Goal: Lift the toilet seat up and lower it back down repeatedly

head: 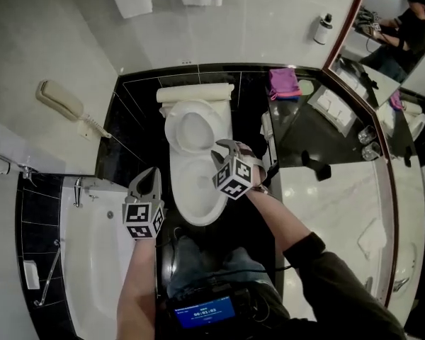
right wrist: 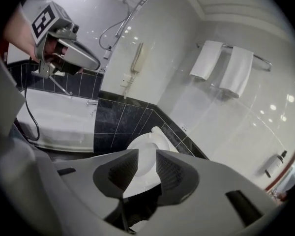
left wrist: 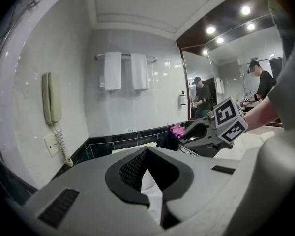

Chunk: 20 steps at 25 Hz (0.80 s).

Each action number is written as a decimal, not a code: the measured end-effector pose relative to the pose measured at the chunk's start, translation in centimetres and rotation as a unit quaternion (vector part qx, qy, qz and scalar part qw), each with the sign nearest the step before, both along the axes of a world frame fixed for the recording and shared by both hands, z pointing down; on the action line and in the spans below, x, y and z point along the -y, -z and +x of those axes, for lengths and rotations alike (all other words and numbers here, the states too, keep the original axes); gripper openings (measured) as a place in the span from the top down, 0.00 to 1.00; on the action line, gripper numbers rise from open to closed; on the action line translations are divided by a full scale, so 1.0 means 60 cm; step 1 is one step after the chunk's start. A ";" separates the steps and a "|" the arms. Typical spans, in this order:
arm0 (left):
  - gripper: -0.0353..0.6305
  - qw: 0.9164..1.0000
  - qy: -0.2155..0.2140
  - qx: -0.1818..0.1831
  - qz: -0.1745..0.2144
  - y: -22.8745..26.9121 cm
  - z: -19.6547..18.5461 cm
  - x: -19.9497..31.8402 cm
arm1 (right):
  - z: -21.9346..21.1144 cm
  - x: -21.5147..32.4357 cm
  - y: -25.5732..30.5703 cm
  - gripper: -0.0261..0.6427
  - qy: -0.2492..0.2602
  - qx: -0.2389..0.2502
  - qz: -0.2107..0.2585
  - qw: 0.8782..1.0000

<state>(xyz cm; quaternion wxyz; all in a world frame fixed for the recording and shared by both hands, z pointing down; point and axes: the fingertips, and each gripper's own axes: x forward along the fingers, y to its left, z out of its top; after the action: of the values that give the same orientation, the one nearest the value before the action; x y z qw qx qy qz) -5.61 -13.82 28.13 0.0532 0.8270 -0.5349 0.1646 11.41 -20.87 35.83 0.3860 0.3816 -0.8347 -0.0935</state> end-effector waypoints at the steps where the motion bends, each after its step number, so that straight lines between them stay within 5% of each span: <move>1: 0.94 1.000 -0.002 -0.002 0.000 -0.006 0.001 0.016 | -0.006 0.023 -0.007 0.76 0.007 -0.014 0.002 1.000; 10: 0.94 0.999 -0.025 -0.021 -0.004 -0.081 -0.017 0.178 | -0.058 0.242 -0.086 0.71 0.031 -0.136 0.025 0.990; 20: 0.94 0.999 -0.032 -0.028 -0.020 -0.141 -0.089 0.345 | -0.110 0.454 -0.198 0.71 0.026 -0.187 -0.001 0.982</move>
<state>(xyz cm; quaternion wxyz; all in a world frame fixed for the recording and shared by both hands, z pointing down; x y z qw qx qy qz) -10.92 -34.54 36.61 0.0791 0.8465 -0.5035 0.1538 4.81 -48.10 47.73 0.5335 0.3353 -0.7572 -0.1723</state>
